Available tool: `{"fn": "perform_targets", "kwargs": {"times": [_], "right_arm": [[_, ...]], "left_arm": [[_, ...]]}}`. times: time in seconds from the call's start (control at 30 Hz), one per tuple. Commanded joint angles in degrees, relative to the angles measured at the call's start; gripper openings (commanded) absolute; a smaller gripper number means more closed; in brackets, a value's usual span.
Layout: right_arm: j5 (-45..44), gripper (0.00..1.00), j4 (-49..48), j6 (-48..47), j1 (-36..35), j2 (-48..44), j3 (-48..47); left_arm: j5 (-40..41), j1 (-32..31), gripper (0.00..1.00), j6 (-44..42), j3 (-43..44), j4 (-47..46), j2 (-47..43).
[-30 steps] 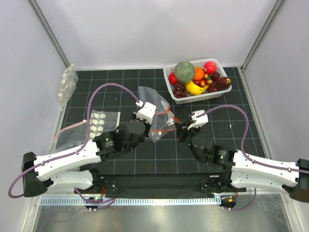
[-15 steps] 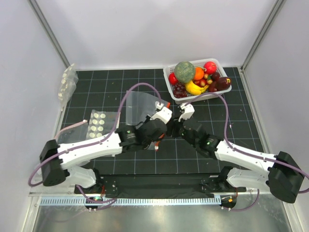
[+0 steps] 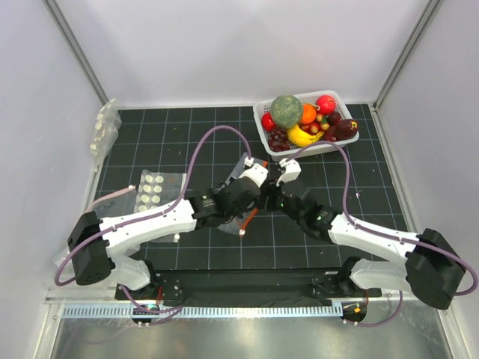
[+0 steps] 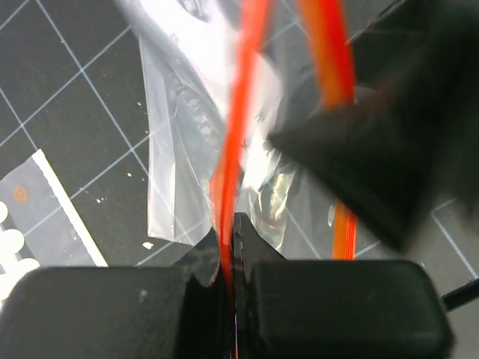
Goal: Place the food in the zip-top bag and seal the zipper
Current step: Open the zipper of the food storage bag.
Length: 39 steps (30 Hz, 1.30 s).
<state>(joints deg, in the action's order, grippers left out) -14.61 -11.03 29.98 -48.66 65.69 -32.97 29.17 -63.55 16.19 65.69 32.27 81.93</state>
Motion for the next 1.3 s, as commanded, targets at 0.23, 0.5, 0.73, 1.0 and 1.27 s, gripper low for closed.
{"fn": "perform_targets", "kwargs": {"times": [0.23,0.5,0.73,1.0,1.27], "right_arm": [[2.8,0.61,1.3,8.0,10.7,7.3,-1.7],[11.3,0.44,-5.2,5.1,10.7,7.1,-0.7],[21.5,0.49,-12.4,2.5,10.8,11.4,-3.2],[25.9,0.19,-15.8,4.1,10.7,24.1,-15.5],[20.1,0.08,-8.3,8.8,11.5,34.2,-18.2]], "left_arm": [[11.5,2.1,0.00,1.2,0.0,2.3,-5.5],[14.7,2.0,0.00,0.5,3.1,5.4,-0.2],[10.7,4.1,0.00,-2.6,8.7,4.4,3.3],[24.2,7.6,0.01,2.0,9.2,2.5,7.6],[26.3,7.8,0.01,5.5,5.4,1.0,4.5]]}}
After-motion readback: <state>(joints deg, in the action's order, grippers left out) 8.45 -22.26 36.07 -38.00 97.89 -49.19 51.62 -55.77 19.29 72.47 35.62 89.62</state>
